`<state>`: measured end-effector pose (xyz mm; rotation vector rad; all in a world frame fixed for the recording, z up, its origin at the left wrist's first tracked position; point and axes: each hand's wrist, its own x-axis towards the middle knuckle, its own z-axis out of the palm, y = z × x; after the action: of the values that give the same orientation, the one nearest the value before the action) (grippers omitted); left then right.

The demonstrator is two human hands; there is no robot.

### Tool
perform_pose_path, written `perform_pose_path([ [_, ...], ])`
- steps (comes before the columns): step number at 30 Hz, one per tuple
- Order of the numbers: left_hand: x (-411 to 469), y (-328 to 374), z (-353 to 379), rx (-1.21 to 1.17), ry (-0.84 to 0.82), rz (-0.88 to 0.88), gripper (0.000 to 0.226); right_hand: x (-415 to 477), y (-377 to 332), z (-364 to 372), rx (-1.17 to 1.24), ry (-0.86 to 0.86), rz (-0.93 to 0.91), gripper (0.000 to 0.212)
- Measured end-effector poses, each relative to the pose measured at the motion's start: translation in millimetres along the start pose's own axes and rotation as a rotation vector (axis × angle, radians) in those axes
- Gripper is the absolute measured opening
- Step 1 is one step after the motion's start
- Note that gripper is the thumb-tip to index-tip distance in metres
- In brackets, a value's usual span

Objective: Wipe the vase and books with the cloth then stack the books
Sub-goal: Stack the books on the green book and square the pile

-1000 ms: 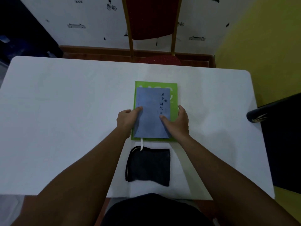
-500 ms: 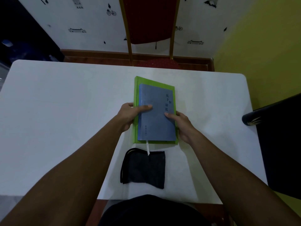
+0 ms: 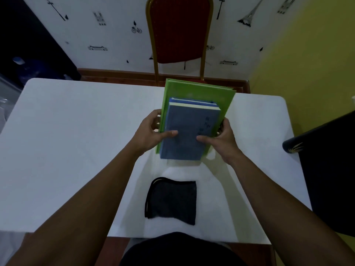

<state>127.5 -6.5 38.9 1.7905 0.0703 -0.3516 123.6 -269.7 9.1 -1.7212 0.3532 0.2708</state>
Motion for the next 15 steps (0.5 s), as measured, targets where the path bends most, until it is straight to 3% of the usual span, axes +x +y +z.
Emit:
perform_pose_path([
  [5,0.6,-2.9,-11.2,0.056,-0.014,0.182,0.073,-4.5,-12.1,11.5,-0.095,0.108,-0.146,0.095],
  [15,-10.9,-36.4,-9.9,0.047,-0.021,0.132,0.074,-14.6,12.9,27.3,-0.204,0.102,-0.178,0.092],
])
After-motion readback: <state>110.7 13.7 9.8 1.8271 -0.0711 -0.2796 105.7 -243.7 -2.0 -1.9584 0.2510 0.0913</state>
